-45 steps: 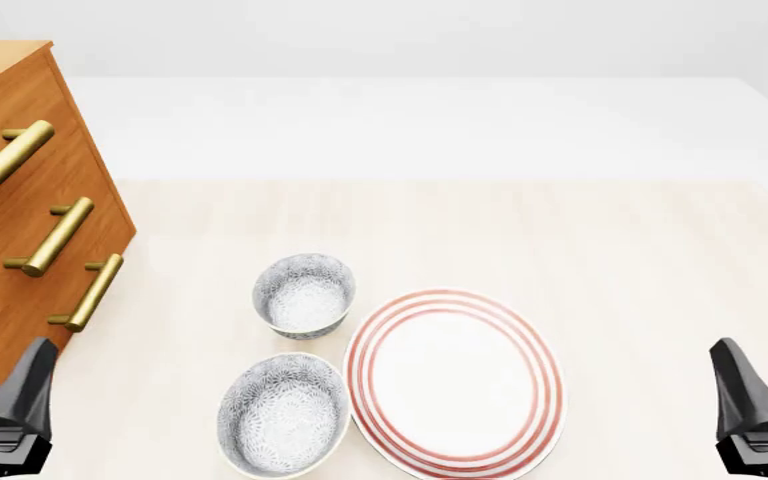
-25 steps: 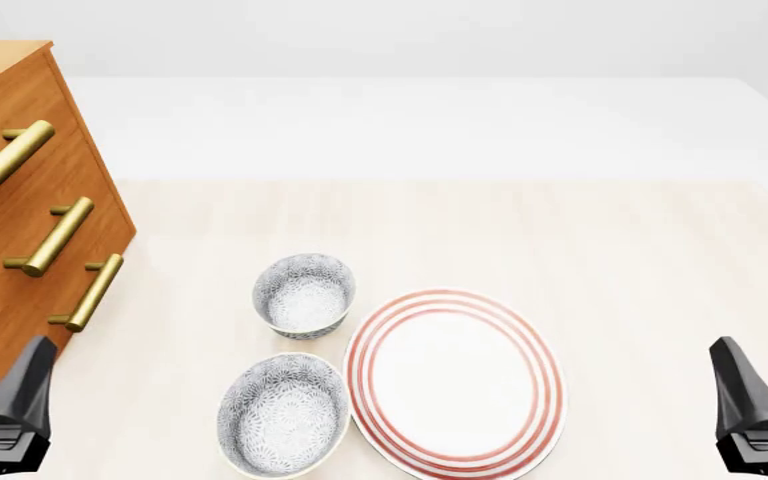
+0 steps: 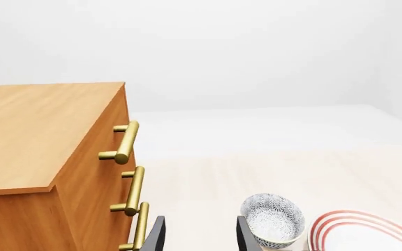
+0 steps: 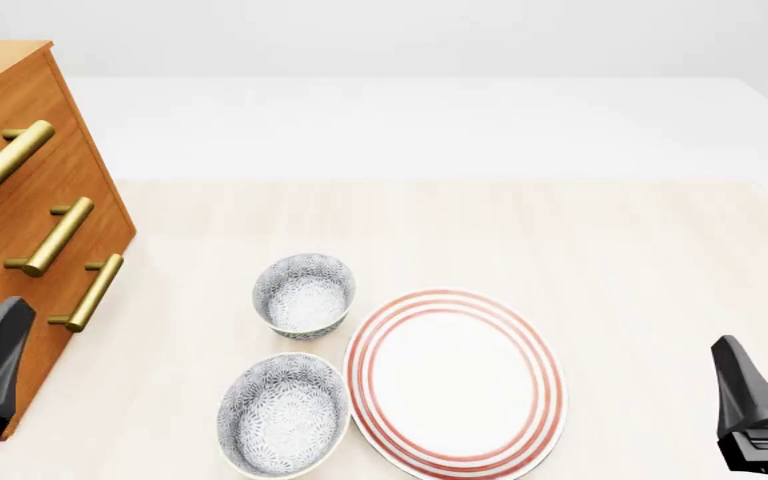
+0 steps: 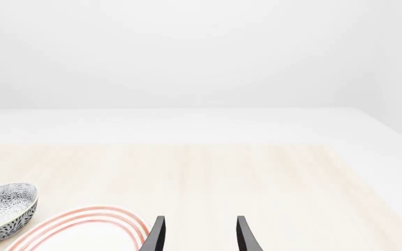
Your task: Stack the bowl in the middle on the bowl at the back.
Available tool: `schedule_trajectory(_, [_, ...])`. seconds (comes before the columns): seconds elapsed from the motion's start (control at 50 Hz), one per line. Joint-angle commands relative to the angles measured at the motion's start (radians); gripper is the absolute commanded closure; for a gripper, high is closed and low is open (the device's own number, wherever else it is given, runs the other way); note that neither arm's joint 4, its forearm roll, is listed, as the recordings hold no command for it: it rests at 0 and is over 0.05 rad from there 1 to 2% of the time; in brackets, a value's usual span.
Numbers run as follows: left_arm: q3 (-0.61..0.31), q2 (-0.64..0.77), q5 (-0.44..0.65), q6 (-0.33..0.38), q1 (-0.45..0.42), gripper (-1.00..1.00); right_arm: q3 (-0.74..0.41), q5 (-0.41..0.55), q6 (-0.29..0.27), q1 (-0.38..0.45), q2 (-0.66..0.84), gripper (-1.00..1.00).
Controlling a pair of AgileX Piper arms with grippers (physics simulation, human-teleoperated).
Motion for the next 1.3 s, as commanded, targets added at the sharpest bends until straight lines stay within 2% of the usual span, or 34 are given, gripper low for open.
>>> schedule_trajectory(0.02, [-0.205, 0.139, 0.138, 0.001, -0.091, -1.0, 0.0, -0.002, 0.006, -0.002, 0.003, -1.0])
schedule_trajectory(0.06, [-0.221, 0.147, 0.152, 0.015, -0.087, -1.0, 0.0, -0.002, 0.007, -0.002, 0.003, -1.0])
schedule_trajectory(0.08, [-0.248, 0.174, 0.174, -0.03, -0.086, -1.0, -0.001, -0.001, 0.006, -0.002, 0.002, -1.0])
schedule_trajectory(0.1, [-0.264, 0.198, 0.189, -0.041, -0.086, -1.0, -0.001, -0.001, 0.006, -0.002, 0.002, -1.0])
schedule_trajectory(0.12, [-0.286, 0.214, 0.211, 0.001, -0.116, -1.0, -0.001, -0.002, 0.009, -0.003, 0.004, -1.0])
schedule_trajectory(0.18, [-0.343, 0.26, 0.272, -0.023, -0.139, -1.0, -0.002, 0.002, 0.01, -0.003, -0.001, -1.0])
schedule_trajectory(0.22, [-0.364, 0.301, 0.298, -0.028, -0.133, -1.0, -0.001, 0.004, 0.008, -0.002, -0.004, -1.0])
schedule_trajectory(0.26, [-0.389, 0.333, 0.332, -0.054, -0.164, -1.0, -0.001, 0.003, 0.012, -0.003, -0.002, -1.0])
schedule_trajectory(0.28, [-0.389, 0.333, 0.332, -0.054, -0.164, -1.0, -0.001, 0.003, 0.012, -0.003, -0.002, -1.0])
schedule_trajectory(0.3, [-0.398, 0.35, 0.349, -0.031, -0.199, -1.0, -0.002, 0.004, 0.011, -0.003, -0.004, -1.0])
schedule_trajectory(0.38, [-0.429, 0.416, 0.39, -0.069, -0.219, -1.0, -0.002, 0.007, 0.008, 0.0, -0.008, -1.0])
schedule_trajectory(0.44, [-0.469, 0.463, 0.428, -0.041, -0.246, -1.0, -0.002, 0.008, 0.008, 0.0, -0.009, -1.0])
schedule_trajectory(0.5, [-0.498, 0.485, 0.459, -0.043, -0.268, -1.0, -0.003, 0.007, 0.009, 0.0, -0.009, -1.0])
schedule_trajectory(0.6, [-0.538, 0.559, 0.504, -0.105, -0.301, -1.0, -0.003, 0.009, 0.009, 0.002, -0.01, -1.0])
schedule_trajectory(0.64, [-0.543, 0.59, 0.517, -0.098, -0.323, -1.0, -0.004, 0.009, 0.009, 0.002, -0.01, -1.0])
schedule_trajectory(0.7, [-0.558, 0.63, 0.534, -0.131, -0.332, -1.0, -0.004, 0.01, 0.012, 0.001, -0.01, -1.0])
schedule_trajectory(0.8, [-0.567, 0.681, 0.545, -0.17, -0.336, -1.0, -0.004, 0.01, 0.014, 0.002, -0.01, -1.0])
schedule_trajectory(0.84, [-0.558, 0.709, 0.546, -0.215, -0.351, -1.0, -0.004, 0.01, 0.014, 0.002, -0.01, -1.0])
schedule_trajectory(0.86, [-0.55, 0.729, 0.548, -0.21, -0.364, -1.0, -0.004, 0.011, 0.014, 0.002, -0.01, -1.0])
schedule_trajectory(0.88, [-0.54, 0.741, 0.546, -0.245, -0.39, -1.0, -0.004, 0.01, 0.014, 0.002, -0.01, -1.0])
schedule_trajectory(0.9, [-0.526, 0.742, 0.541, -0.32, -0.395, -1.0, -0.004, 0.011, 0.014, 0.002, -0.01, -1.0])
schedule_trajectory(0.92, [-0.518, 0.752, 0.539, -0.34, -0.402, -1.0, -0.004, 0.011, 0.015, 0.002, -0.01, -1.0])
schedule_trajectory(0.96, [-0.517, 0.763, 0.534, -0.32, -0.397, -1.0, -0.003, 0.01, 0.016, 0.001, -0.009, -1.0])
schedule_trajectory(1.0, [-0.486, 0.776, 0.521, -0.366, -0.406, -1.0, -0.003, 0.01, 0.017, 0.001, -0.009, -1.0])
schedule_trajectory(1.04, [-0.466, 0.789, 0.511, -0.37, -0.416, -1.0, -0.003, 0.01, 0.018, 0.001, -0.009, -1.0])
schedule_trajectory(1.08, [-0.436, 0.795, 0.498, -0.405, -0.421, -1.0, -0.003, 0.01, 0.018, 0.001, -0.009, -1.0])
schedule_trajectory(1.2, [-0.397, 0.83, 0.465, -0.414, -0.427, -1.0, -0.003, 0.01, 0.018, 0.001, -0.009, -1.0])
schedule_trajectory(1.3, [-0.376, 0.872, 0.427, -0.391, -0.411, -1.0, -0.003, 0.009, 0.019, 0.001, -0.009, -1.0])
